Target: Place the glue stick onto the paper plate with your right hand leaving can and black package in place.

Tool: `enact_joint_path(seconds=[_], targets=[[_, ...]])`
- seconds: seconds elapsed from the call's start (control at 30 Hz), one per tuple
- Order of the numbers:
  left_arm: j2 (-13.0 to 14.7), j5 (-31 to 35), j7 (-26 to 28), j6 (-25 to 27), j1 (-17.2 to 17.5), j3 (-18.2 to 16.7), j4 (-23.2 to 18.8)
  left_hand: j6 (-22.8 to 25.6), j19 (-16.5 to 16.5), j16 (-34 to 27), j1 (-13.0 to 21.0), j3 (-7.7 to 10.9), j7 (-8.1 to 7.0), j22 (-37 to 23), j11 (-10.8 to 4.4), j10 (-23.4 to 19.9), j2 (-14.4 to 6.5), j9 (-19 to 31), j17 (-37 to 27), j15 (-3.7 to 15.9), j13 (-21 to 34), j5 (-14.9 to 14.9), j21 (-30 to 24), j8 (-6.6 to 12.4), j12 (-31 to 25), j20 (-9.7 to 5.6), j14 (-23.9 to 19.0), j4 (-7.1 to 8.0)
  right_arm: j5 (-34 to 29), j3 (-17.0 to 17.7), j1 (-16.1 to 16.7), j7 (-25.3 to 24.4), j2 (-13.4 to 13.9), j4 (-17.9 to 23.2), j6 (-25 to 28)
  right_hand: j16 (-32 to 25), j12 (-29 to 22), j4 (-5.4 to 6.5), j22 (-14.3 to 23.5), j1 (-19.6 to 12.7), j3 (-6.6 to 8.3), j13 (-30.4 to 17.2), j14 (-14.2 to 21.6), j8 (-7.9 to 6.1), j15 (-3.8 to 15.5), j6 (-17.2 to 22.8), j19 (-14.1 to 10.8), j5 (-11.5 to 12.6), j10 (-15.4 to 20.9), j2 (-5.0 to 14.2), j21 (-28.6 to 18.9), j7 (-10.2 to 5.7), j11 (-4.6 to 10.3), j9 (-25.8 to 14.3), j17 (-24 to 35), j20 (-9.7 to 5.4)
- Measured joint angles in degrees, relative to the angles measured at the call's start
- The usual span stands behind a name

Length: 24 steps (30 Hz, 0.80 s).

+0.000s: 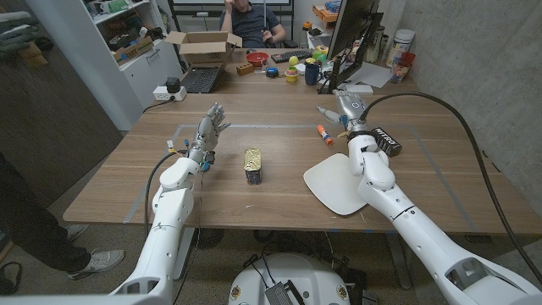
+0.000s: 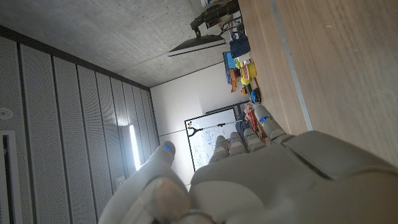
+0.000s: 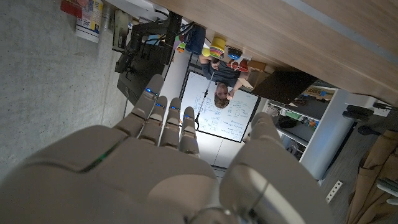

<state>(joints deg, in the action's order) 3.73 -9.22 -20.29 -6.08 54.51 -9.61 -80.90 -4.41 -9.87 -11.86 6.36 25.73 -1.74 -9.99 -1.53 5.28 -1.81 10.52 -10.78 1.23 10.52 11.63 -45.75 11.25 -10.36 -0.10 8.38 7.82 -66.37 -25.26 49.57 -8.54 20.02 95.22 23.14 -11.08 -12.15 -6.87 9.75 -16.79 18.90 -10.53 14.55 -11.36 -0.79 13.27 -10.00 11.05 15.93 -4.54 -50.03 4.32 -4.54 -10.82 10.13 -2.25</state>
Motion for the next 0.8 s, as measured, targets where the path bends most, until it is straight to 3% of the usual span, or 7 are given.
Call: enact_joint_path(seconds=[0.1, 0.2, 0.33, 0.43, 0.53, 0.67, 0.8], targets=[[0.0, 0.0, 0.0, 0.0, 0.0, 0.0, 0.0, 0.0, 0.0, 0.0, -0.1, -0.47, 0.0, 0.0, 0.0, 0.0, 0.1, 0.0, 0.0, 0.0, 0.0, 0.0, 0.0, 0.0, 0.0, 0.0, 0.0, 0.0, -1.3, -0.7, -0.5, 1.6, -0.1, -0.3, 1.1, 0.2, 0.2, 0.08, 0.0, -0.3, -0.42, 0.0, -0.2, 0.32, 0.19, -0.1, 0.0, 0.0, -0.6, -0.28, 0.3, 0.08, 0.04, 0.0, 0.0, 0.02], [0.0, -0.1, 0.0, 0.0, 0.0, 0.1, 0.0, 0.0, 0.0, 0.0, -0.2, -0.47, 0.0, 0.0, 0.0, 0.0, 0.2, 0.0, 0.0, 0.0, 0.0, 0.2, 0.0, 0.0, 0.0, 0.0, 0.0, 0.01, -2.5, -1.3, -1.0, 3.2, -0.2, -0.7, 2.2, 0.3, 0.2, 0.25, 0.0, 0.0, -0.72, -0.3, -1.1, 0.45, -0.64, -1.1, 0.9, 0.0, -1.3, -0.57, 0.9, -0.54, 0.14, 0.0, 0.2, 0.94], [0.1, -0.1, 0.0, 0.0, 0.0, 0.2, 0.0, 0.0, 0.0, 0.0, -0.2, -0.47, 0.0, 0.0, 0.0, 0.0, 0.2, 0.0, 0.0, 0.0, 0.0, 0.2, 0.0, 0.0, 0.0, 0.0, 0.0, 0.0, -3.9, -2.2, -1.8, 5.1, -0.3, -1.2, 3.5, 0.3, 0.5, 0.4, -0.1, 0.1, -1.35, -0.3, -1.5, 0.45, -1.04, -1.7, 0.1, 0.0, -2.0, -0.67, 1.3, -1.15, 0.84, 0.0, 0.2, 3.62], [0.1, -0.1, 0.1, 0.0, 0.0, 0.2, 0.0, 0.0, 0.0, 0.0, -0.2, -0.47, 0.0, 0.0, 0.0, 0.0, 0.2, 0.0, 0.0, 0.0, 0.0, 0.2, 0.0, 0.0, 0.0, 0.0, 0.0, 0.0, -4.9, -2.9, -2.5, 6.9, -0.3, -1.7, 4.2, 0.3, 0.5, 0.17, -0.2, 0.1, -1.59, -0.3, -1.5, 0.45, -1.19, -1.9, -0.9, 0.1, -2.0, -0.66, 1.4, -1.35, 0.84, 0.0, 0.2, 4.61], [0.1, -0.2, 0.1, 0.0, 0.0, 0.2, 0.0, 0.0, 0.0, 0.0, -0.2, -0.47, 0.0, 0.0, 0.0, 0.0, 0.2, 0.0, 0.0, 0.0, 0.0, 0.2, 0.2, 0.0, 0.0, 0.0, 0.0, 0.0, -6.1, -3.8, -3.3, 8.6, -0.3, -2.3, 4.8, 0.3, 0.5, 0.16, -0.1, 0.1, -1.59, -0.3, -1.0, 0.45, -1.21, -1.9, -2.2, 0.4, -2.0, -0.66, 1.4, -1.34, 0.84, 0.0, 0.2, 3.39], [0.1, -0.2, 0.1, 0.0, 0.0, 0.2, 0.0, 0.0, 0.0, 0.0, -0.2, -0.48, 0.0, 0.0, 0.0, 0.0, 0.2, 0.0, 0.0, 0.0, 0.0, 0.2, 0.2, 0.0, 0.0, 0.0, 0.0, 0.02, -7.3, -4.9, -4.3, 10.4, -0.2, -3.1, 5.3, 0.3, 0.2, 0.16, 0.0, -0.2, -2.07, -0.3, 0.0, 0.45, -0.23, -1.6, -1.6, 0.6, -2.0, -0.91, 2.2, -1.02, 0.85, 0.0, 0.1, 1.17], [0.1, -0.2, 0.1, 0.0, 0.0, 0.3, 0.0, 0.0, 0.0, 0.0, -0.5, -0.71, 0.0, 0.0, 0.0, 0.0, 0.5, 0.0, 0.0, 0.0, 0.0, 0.2, 0.2, 0.0, 0.0, 0.0, 0.0, 0.24, -8.5, -5.8, -5.0, 12.3, -0.2, -3.8, 5.8, 0.3, 0.2, -0.07, 0.0, -0.3, -2.3, -0.3, 0.0, 0.44, 0.21, -1.4, -1.3, 0.6, -2.0, -1.05, 2.6, -0.79, 0.86, 0.0, 0.1, 0.89]])
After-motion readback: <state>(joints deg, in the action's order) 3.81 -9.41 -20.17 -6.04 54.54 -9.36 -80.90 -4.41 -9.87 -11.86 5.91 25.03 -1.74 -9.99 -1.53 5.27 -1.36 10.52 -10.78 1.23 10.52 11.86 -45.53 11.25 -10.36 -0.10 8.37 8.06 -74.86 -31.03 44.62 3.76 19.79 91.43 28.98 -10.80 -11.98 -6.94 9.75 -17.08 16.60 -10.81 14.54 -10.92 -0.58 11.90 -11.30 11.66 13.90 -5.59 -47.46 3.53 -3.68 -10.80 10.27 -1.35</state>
